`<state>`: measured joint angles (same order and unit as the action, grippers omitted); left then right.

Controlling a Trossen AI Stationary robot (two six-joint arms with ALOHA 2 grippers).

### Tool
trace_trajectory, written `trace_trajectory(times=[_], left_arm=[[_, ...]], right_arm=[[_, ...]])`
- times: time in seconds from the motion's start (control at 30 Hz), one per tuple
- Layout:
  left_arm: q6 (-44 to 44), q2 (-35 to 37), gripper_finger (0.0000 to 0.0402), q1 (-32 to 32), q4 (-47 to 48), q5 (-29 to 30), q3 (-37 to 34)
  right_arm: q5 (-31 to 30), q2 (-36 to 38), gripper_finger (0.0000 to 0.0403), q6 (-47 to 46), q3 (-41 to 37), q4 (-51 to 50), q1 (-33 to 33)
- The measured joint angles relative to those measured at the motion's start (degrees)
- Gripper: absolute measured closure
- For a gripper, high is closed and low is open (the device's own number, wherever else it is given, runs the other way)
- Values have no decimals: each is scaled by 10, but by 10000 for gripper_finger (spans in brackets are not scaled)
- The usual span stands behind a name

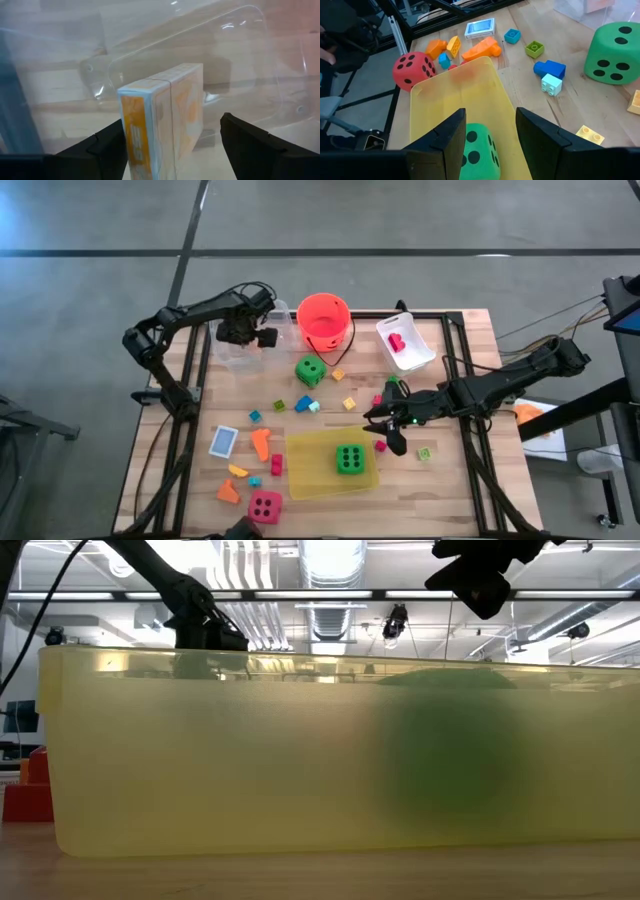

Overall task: Pick & Place Toys
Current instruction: Put the orange playing card box into the transparent bin

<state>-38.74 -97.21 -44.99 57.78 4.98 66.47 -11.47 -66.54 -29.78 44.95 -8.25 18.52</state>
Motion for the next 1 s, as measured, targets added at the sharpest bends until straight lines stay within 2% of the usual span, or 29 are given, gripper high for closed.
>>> trace_trajectory(times=[1.0], left_arm=[[28, 10, 115, 0, 11, 22, 17]], right_arm=[[1, 0, 236, 0, 0, 0, 0]])
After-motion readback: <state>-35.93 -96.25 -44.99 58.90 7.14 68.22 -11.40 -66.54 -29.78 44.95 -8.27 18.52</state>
